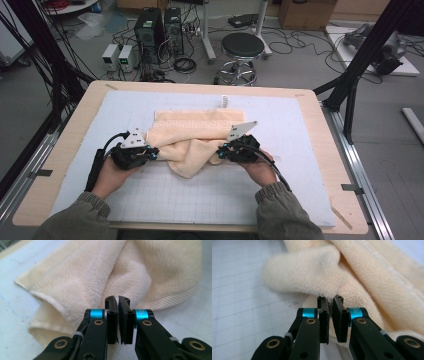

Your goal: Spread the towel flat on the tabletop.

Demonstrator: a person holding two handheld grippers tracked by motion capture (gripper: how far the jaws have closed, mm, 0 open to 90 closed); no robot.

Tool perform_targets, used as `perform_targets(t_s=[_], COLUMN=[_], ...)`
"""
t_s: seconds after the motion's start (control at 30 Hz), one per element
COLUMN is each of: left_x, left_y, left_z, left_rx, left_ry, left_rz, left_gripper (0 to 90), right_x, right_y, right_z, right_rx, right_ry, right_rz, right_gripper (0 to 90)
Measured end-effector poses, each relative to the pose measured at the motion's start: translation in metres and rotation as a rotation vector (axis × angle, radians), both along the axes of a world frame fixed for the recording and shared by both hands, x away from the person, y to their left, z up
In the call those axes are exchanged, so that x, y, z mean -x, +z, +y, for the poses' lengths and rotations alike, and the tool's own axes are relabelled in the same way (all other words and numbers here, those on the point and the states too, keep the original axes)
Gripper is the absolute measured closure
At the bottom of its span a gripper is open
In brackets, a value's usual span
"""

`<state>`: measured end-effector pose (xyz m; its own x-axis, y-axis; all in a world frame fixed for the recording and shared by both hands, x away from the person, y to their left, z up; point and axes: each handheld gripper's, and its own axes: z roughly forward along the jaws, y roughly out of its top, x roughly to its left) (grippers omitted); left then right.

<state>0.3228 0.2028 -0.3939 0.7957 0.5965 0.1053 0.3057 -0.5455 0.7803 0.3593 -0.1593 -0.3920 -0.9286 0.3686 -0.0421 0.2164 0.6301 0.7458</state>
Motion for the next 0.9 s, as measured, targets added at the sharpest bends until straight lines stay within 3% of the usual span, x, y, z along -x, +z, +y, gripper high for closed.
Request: perform_targets(t_s=[0.13,0.27,0.43,0.53,0.67,0.8,0.9], left_x=[0.012,0.025,0.036,0.028,0.007,-0.017,-0.030], left_y=[0.017,0.032,0.040,0.029,0.008,-0.008,-0.018], left_z=[-0.003,-0.005,-0.011,-0.016,-0.018,-0.020,-0.020], left_rx=[0.018,0.045,0.053,0.035,0.019,-0.010,-0.003], left_ry=[-0.032,-0.062,-0.112,-0.104,-0.055,0.016,0.053], left_rz=[-0.039,-0.052,-0.051,-0.013,0.037,0.071,0.105], left_gripper=[85.7,85.9,85.8,85.8,85.8,85.8,85.7], right_x=[0.014,0.032,0.050,0.043,0.026,0.008,-0.010], right_y=[0.019,0.037,0.050,0.045,0.025,0.011,0.000], right_z=[-0.018,-0.034,-0.052,-0.058,-0.060,-0.065,-0.070], right_rx=[0.003,-0.013,-0.019,-0.005,0.069,0.070,0.072], right_ry=[-0.007,0.005,0.013,-0.001,-0.051,-0.103,-0.162], right_rz=[-0.042,-0.070,-0.062,-0.007,0.041,0.053,0.075], right_gripper=[84.9,85.0,84.9,84.6,82.8,82.9,83.2])
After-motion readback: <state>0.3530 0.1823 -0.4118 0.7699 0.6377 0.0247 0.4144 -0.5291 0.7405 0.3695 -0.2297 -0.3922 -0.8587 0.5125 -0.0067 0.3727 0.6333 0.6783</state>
